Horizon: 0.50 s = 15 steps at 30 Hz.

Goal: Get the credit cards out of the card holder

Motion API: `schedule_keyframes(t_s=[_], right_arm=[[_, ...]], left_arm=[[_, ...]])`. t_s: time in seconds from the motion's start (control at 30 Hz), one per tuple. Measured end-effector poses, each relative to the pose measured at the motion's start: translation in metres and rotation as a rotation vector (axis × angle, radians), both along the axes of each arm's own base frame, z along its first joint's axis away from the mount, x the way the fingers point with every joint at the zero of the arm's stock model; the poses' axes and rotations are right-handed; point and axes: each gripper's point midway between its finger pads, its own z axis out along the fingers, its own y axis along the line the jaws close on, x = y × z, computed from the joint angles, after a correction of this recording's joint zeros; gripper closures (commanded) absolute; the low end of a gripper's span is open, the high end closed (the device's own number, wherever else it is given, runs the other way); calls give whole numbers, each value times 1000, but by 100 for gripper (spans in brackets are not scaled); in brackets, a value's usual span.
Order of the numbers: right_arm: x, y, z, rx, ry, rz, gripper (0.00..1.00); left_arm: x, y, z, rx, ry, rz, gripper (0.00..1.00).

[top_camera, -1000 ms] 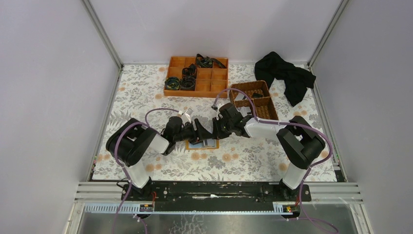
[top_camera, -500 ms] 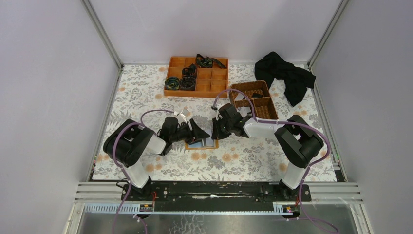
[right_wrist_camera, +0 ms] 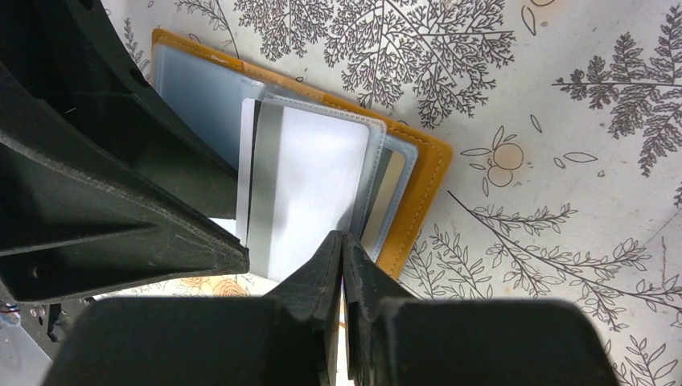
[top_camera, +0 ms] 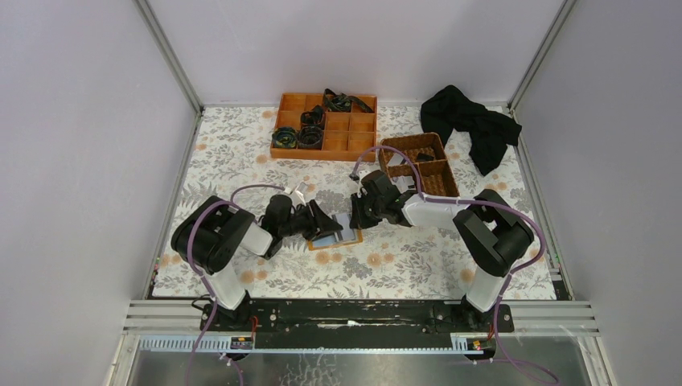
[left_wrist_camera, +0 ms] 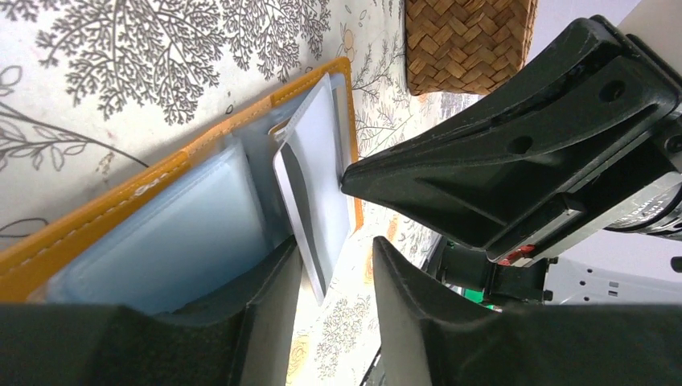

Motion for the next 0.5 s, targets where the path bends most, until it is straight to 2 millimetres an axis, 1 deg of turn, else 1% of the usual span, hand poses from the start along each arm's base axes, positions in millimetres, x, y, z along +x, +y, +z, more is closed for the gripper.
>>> schedule_keyframes(t_s=[0.07,0.13,0.23,0.33,0.4,0.43,0.5], right_arm=[[0,1,0,2,-1,0,91],[1,1,0,4,-3,0,91],[2,2,-1,5,-3,0,91],[4,3,-1,7,-6,0,91],[5,4,-1,9,-7,0,91],[5,5,-1,10,-8,0,91],[6,5,0,12,-10,0,91]], left_arm=[[0,1,0,-3,3,3,49],[1,4,1,-11,2,11,50],[2,7,1,-15,1,22,59],[2,9,-1,-15,11,32,71],[2,10,-2,-16,18,35,75],[1,10,-3,-16,21,35,81],[0,10,-6,-16,30,34,89]])
